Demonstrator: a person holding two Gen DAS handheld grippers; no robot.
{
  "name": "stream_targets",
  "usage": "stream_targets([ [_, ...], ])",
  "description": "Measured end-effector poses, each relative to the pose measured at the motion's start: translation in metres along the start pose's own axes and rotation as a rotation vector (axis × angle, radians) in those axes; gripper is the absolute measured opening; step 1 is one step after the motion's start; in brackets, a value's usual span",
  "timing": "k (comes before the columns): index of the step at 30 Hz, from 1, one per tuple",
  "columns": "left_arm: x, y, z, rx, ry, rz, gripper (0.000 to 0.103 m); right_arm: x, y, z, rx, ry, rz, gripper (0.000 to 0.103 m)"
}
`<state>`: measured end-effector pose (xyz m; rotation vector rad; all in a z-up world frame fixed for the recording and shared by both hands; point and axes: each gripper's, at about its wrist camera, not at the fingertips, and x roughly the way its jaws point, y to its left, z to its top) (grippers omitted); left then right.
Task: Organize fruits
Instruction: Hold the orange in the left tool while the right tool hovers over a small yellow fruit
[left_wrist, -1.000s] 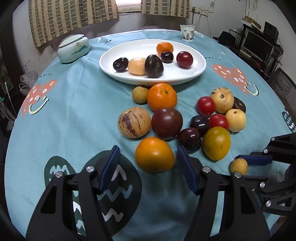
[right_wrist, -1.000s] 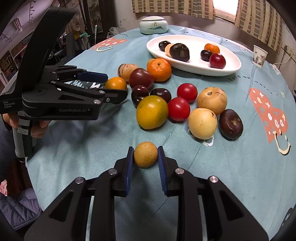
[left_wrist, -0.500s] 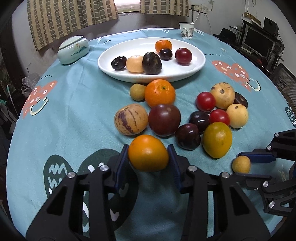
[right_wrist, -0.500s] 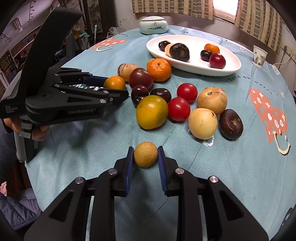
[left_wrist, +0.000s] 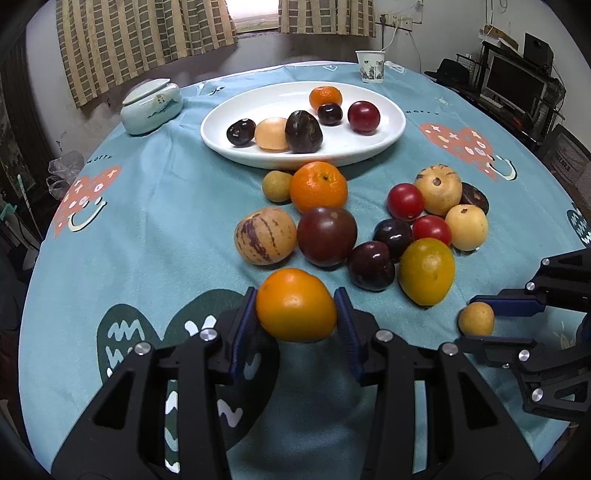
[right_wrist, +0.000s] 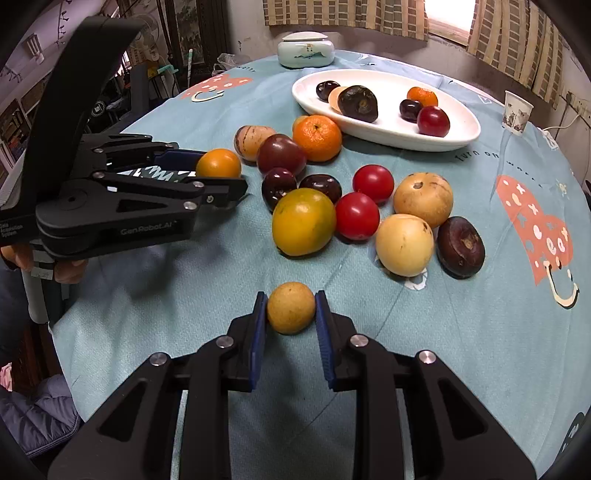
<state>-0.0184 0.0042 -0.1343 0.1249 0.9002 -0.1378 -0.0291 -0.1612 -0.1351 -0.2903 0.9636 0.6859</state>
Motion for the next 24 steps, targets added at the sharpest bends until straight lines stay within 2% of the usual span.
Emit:
stream_targets([
  [20,-0.013,0.017,-0.012,-0.058,-0.021,-0.040,0.043,-0.005,0.001,-0.003,0.004,-0.025,-0.003,0.026],
  [24,-0.017,0.020,-0.013,-0.033,-0.024,-0.030,0.042,-0.016,0.000,-0.003,-0.010,-0.051,-0.001,0.026],
])
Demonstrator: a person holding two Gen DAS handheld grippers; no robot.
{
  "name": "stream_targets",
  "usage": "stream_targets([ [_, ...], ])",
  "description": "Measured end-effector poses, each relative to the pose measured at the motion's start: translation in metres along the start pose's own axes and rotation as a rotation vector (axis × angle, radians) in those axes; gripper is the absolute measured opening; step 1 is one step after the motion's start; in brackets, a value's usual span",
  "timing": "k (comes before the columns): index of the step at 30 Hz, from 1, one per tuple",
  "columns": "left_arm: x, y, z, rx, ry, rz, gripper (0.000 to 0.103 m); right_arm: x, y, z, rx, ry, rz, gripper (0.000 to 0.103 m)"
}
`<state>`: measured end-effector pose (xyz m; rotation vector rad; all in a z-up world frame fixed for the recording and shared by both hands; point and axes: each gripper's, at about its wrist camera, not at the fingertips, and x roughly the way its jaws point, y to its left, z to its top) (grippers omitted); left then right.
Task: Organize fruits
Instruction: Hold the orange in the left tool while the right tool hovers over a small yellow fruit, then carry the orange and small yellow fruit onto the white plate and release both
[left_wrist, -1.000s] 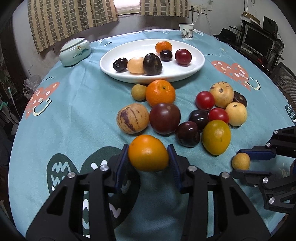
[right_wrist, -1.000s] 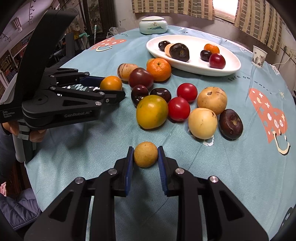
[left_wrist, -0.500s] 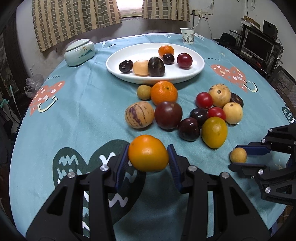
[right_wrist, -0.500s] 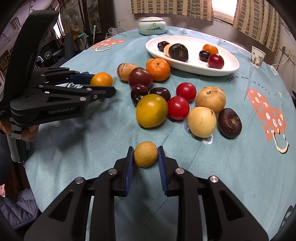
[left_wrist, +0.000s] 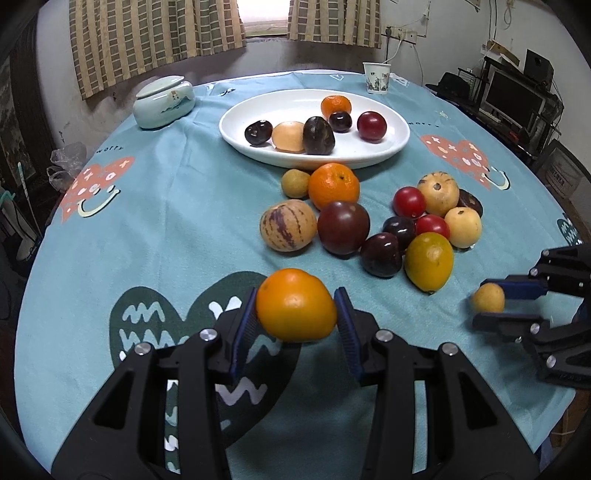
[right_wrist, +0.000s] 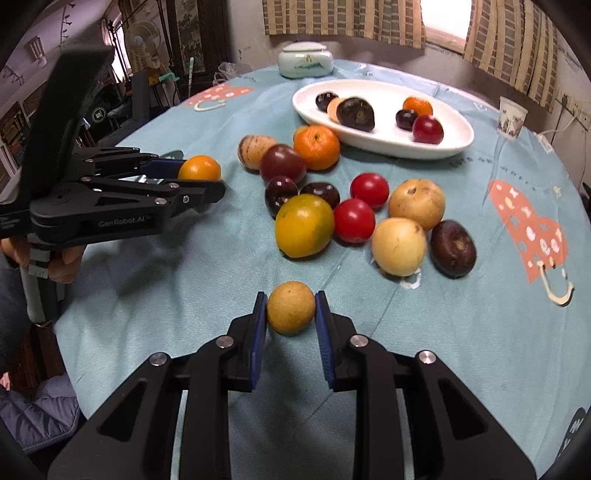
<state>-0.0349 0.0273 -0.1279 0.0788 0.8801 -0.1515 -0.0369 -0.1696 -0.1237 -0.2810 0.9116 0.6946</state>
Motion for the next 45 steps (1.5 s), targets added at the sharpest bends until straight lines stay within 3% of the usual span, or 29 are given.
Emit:
stream_targets([
  [10,-0.003,-0.009,-0.003,0.035,0.000,-0.020,0.043,0.002,-0.006,-0.002,0.020,0.012,0.006,0.026],
  [45,-0.016,-0.026,-0.006,0.085,-0.017,0.030,0.043,-0.003,0.000,-0.010,0.023,-0.001,0.021,0.026],
])
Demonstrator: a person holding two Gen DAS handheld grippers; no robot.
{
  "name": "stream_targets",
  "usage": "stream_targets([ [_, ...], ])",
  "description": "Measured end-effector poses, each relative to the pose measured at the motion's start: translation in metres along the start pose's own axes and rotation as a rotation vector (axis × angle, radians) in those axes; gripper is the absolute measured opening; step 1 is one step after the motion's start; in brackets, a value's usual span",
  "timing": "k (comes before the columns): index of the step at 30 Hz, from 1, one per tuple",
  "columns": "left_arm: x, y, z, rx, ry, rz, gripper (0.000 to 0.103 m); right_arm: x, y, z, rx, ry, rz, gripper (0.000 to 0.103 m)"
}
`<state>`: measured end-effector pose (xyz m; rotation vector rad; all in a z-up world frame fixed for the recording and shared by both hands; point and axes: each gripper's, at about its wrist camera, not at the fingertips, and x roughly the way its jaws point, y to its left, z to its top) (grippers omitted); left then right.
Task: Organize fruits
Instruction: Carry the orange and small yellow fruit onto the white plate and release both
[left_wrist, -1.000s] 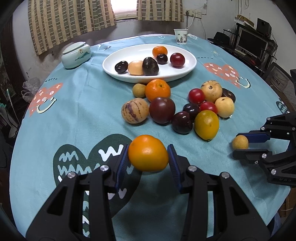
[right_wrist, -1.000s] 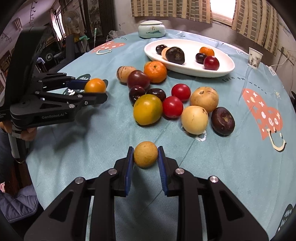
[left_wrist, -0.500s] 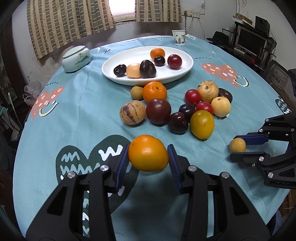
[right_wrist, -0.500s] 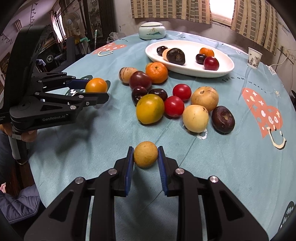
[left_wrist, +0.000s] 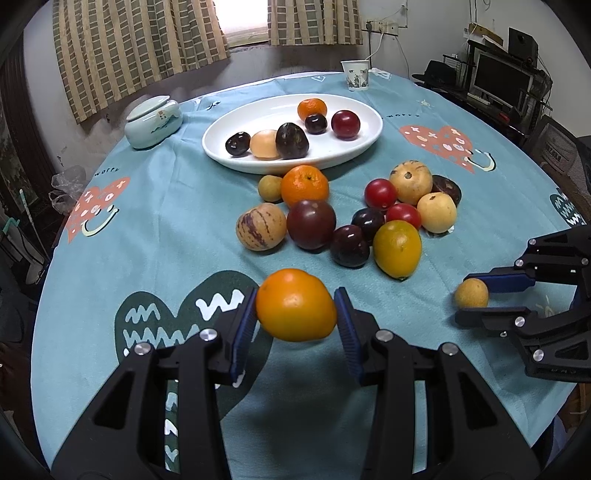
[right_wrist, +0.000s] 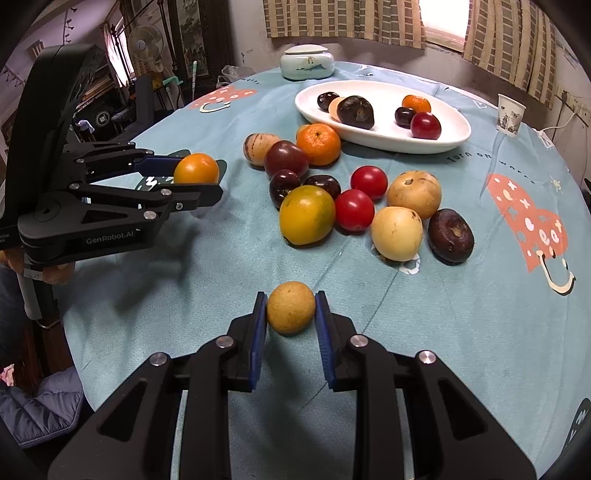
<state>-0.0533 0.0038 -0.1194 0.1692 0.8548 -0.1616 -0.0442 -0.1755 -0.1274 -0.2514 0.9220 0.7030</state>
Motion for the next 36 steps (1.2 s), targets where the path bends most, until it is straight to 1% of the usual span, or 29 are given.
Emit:
stream_targets([
  [8,-0.005,-0.002,0.002,0.000,-0.010,-0.001,0.043,-0.004,0.003,0.000,-0.003,-0.008,-0.003,0.026],
  [11,-0.008,0.001,0.016,-0.008,-0.021,-0.013,0.043,-0.007,0.002,0.010,-0.005,-0.025,-0.012,0.026],
  [14,-0.010,0.009,0.047,-0.039,-0.059,-0.040,0.043,-0.017,-0.006,0.034,0.004,-0.082,-0.025,0.026],
  [16,-0.006,0.016,0.071,-0.071,-0.079,-0.042,0.043,-0.024,-0.016,0.059,0.027,-0.136,-0.033,0.026],
  [18,0.005,0.025,0.098,-0.114,-0.090,-0.035,0.043,-0.028,-0.029,0.082,0.067,-0.190,-0.045,0.026],
  [20,0.022,0.030,0.123,-0.134,-0.089,-0.012,0.043,-0.026,-0.045,0.106,0.117,-0.240,-0.048,0.026],
  [23,0.054,0.036,0.151,-0.147,-0.057,0.025,0.043,-0.008,-0.069,0.136,0.190,-0.248,-0.044,0.026],
  [25,0.077,0.041,0.166,-0.158,-0.025,0.062,0.043,0.010,-0.080,0.155,0.207,-0.231,-0.066,0.026],
  [26,0.087,0.044,0.170,-0.172,-0.010,0.067,0.043,0.017,-0.086,0.161,0.217,-0.227,-0.076,0.026],
  [28,0.105,0.049,0.177,-0.186,0.017,0.066,0.043,0.036,-0.097,0.173,0.234,-0.201,-0.061,0.027],
  [29,0.113,0.052,0.180,-0.198,0.027,0.073,0.044,0.043,-0.101,0.178,0.233,-0.188,-0.065,0.028],
  [30,0.118,0.055,0.183,-0.204,0.028,0.078,0.055,0.050,-0.103,0.180,0.226,-0.176,-0.071,0.030],
  [31,0.120,0.057,0.184,-0.206,0.017,0.090,0.061,0.056,-0.107,0.183,0.225,-0.165,-0.061,0.035],
  [32,0.120,0.060,0.184,-0.212,0.007,0.099,0.060,0.060,-0.111,0.184,0.242,-0.158,-0.058,0.042],
  [33,0.120,0.063,0.183,-0.225,0.004,0.097,0.061,0.060,-0.115,0.184,0.260,-0.167,-0.063,0.060],
  [34,0.119,0.067,0.183,-0.235,0.004,0.081,0.062,0.057,-0.119,0.184,0.278,-0.197,-0.072,0.063],
  [36,0.110,0.068,0.178,-0.235,-0.021,0.092,0.061,0.052,-0.122,0.182,0.293,-0.222,-0.045,0.063],
])
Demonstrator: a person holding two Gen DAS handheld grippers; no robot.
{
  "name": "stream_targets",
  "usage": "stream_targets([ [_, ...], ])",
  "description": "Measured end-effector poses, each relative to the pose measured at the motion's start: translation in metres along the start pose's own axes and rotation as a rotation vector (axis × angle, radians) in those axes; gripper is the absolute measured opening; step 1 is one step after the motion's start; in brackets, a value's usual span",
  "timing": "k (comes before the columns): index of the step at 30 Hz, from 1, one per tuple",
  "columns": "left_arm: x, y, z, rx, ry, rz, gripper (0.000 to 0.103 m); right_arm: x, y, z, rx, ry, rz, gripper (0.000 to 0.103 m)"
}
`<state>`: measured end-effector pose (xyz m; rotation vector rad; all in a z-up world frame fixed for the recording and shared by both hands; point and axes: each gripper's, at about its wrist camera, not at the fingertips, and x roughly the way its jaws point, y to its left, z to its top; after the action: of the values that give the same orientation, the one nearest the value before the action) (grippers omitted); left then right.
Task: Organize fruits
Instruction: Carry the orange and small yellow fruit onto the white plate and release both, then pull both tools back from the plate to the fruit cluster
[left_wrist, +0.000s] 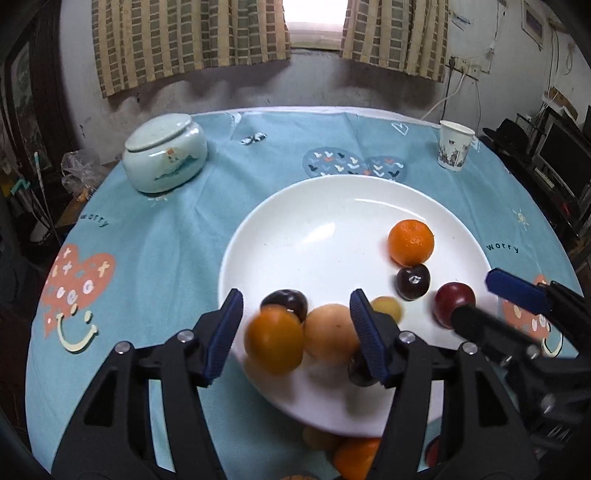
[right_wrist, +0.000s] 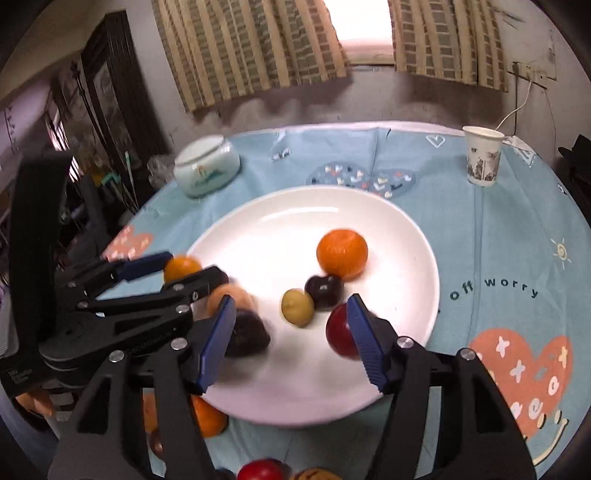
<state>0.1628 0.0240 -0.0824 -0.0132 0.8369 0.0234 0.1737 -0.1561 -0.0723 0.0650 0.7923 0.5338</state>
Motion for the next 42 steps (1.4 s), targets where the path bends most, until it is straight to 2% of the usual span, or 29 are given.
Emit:
stream_targets([
  [3,-0.026,-0.002,-0.017,0.043,-0.062,0.022,0.062,-0.018,-0.005,-0.007,0.024,-0.039,0.010,0.063],
  [5,-0.050,-0.001,-0.033,0.073,-0.114,0.034,0.070,-0.035,-0.006,-0.020,0.026,-0.048,0.041,0.063],
  [6,-0.061,0.002,-0.042,0.083,-0.136,0.040,0.080,-0.043,-0.006,-0.027,0.018,-0.056,0.050,0.063],
  [7,-0.071,0.005,-0.051,0.085,-0.156,0.042,0.082,-0.054,-0.004,-0.038,0.001,-0.060,0.062,0.063],
  [10,-0.091,0.015,-0.077,0.091,-0.144,-0.006,0.082,-0.083,0.003,-0.071,-0.084,-0.056,0.067,0.063],
  [12,-0.097,0.021,-0.092,0.063,-0.112,-0.056,0.082,-0.098,0.012,-0.093,-0.187,-0.063,-0.002,0.063],
  [13,-0.097,0.022,-0.097,0.039,-0.100,-0.094,0.081,-0.104,0.015,-0.104,-0.240,-0.083,-0.068,0.063],
  [14,-0.098,0.023,-0.104,0.008,-0.083,-0.178,0.081,-0.107,0.015,-0.110,-0.252,-0.104,-0.101,0.063],
  [15,-0.097,0.022,-0.109,-0.001,-0.067,-0.238,0.081,-0.109,0.011,-0.115,-0.237,-0.117,-0.095,0.063],
  [16,-0.095,0.017,-0.114,0.001,-0.050,-0.301,0.081,-0.110,0.003,-0.119,-0.196,-0.112,-0.053,0.063],
  [17,-0.095,0.010,-0.120,0.028,-0.036,-0.334,0.081,-0.109,-0.001,-0.121,-0.171,-0.085,-0.038,0.063],
  [20,-0.100,-0.019,-0.134,0.191,-0.036,-0.337,0.081,-0.116,-0.006,-0.124,-0.205,-0.071,-0.055,0.063],
  [22,-0.101,-0.026,-0.141,0.226,-0.037,-0.351,0.081,-0.113,-0.016,-0.127,-0.201,-0.026,-0.083,0.063],
  [24,-0.098,-0.020,-0.140,0.207,-0.027,-0.332,0.081,-0.108,-0.024,-0.130,-0.196,0.014,-0.125,0.063],
  [27,-0.093,0.004,-0.132,0.103,-0.004,-0.325,0.081,-0.097,-0.033,-0.131,-0.202,0.068,-0.179,0.063],
  [30,-0.099,0.021,-0.127,0.040,-0.027,-0.347,0.081,-0.089,-0.027,-0.138,-0.269,0.109,-0.167,0.063],
  [34,-0.099,0.020,-0.127,0.052,-0.029,-0.355,0.081,-0.070,-0.021,-0.150,-0.396,0.194,-0.188,0.063],
  [40,-0.097,0.008,-0.132,0.107,0.001,-0.355,0.081,-0.056,-0.022,-0.139,-0.414,0.205,-0.149,0.062],
  [41,-0.096,0.005,-0.133,0.123,0.006,-0.356,0.081,-0.053,-0.024,-0.137,-0.410,0.206,-0.133,0.059],
  [42,-0.095,0.002,-0.135,0.141,0.014,-0.359,0.081,-0.053,-0.024,-0.135,-0.405,0.207,-0.112,0.046],
])
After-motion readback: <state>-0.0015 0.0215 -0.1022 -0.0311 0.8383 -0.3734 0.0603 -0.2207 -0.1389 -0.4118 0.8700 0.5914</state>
